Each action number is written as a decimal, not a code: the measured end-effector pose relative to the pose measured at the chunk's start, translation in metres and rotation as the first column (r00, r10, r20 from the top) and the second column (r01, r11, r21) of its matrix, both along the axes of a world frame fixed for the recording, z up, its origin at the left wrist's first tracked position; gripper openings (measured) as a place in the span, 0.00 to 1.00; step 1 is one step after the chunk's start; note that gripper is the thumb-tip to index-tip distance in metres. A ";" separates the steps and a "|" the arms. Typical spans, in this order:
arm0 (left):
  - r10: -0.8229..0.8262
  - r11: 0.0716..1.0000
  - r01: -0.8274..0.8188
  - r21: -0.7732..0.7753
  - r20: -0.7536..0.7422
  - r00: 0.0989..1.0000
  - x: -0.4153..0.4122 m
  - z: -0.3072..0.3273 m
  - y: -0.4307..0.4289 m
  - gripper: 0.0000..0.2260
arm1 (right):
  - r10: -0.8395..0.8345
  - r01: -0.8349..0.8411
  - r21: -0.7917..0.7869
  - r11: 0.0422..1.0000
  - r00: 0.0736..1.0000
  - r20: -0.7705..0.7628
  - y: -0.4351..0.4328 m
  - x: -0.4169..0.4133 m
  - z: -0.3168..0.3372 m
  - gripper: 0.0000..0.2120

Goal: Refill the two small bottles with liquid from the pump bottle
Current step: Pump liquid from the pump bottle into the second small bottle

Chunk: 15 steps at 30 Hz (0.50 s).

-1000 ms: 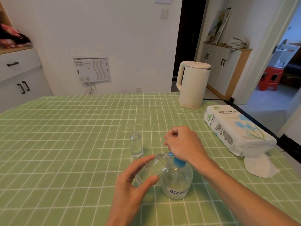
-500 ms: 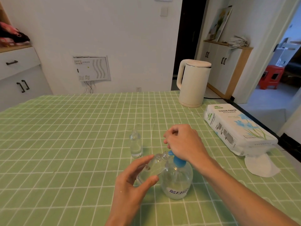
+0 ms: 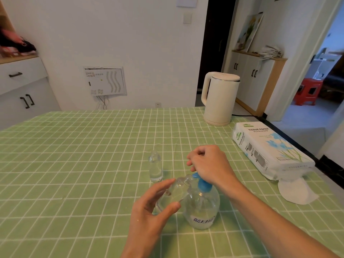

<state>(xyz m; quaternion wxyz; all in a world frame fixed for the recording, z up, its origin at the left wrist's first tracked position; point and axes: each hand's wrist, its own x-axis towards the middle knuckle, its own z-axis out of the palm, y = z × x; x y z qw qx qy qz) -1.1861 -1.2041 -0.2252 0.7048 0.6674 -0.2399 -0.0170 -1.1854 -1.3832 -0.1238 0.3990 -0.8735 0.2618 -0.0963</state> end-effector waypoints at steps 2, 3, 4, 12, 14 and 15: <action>0.006 1.000 -0.006 -0.010 -0.006 1.000 0.001 0.000 0.001 0.22 | -0.005 0.005 0.016 1.000 1.000 0.029 0.000 0.000 0.002 0.13; 0.006 1.000 -0.006 -0.017 -0.013 1.000 0.002 0.000 0.001 0.22 | -0.006 0.005 0.013 1.000 0.999 0.045 0.000 0.001 0.002 0.13; 0.003 1.000 -0.004 -0.028 -0.023 1.000 0.002 -0.001 0.001 0.23 | -0.006 0.005 0.016 1.000 0.998 0.061 -0.001 0.002 0.001 0.13; -0.035 0.998 0.031 -0.057 -0.059 0.998 0.002 -0.004 0.004 0.26 | -0.049 -0.048 0.361 0.931 0.966 0.254 -0.010 -0.001 -0.006 0.19; -0.038 0.997 0.032 -0.069 -0.090 0.995 0.002 -0.006 0.007 0.28 | -0.043 -0.070 0.390 0.918 0.961 0.272 -0.013 -0.007 -0.005 0.23; -0.043 0.996 0.035 -0.077 -0.107 0.993 0.002 -0.006 0.008 0.28 | -0.021 -0.095 0.392 0.915 0.960 0.280 -0.014 -0.013 -0.006 0.25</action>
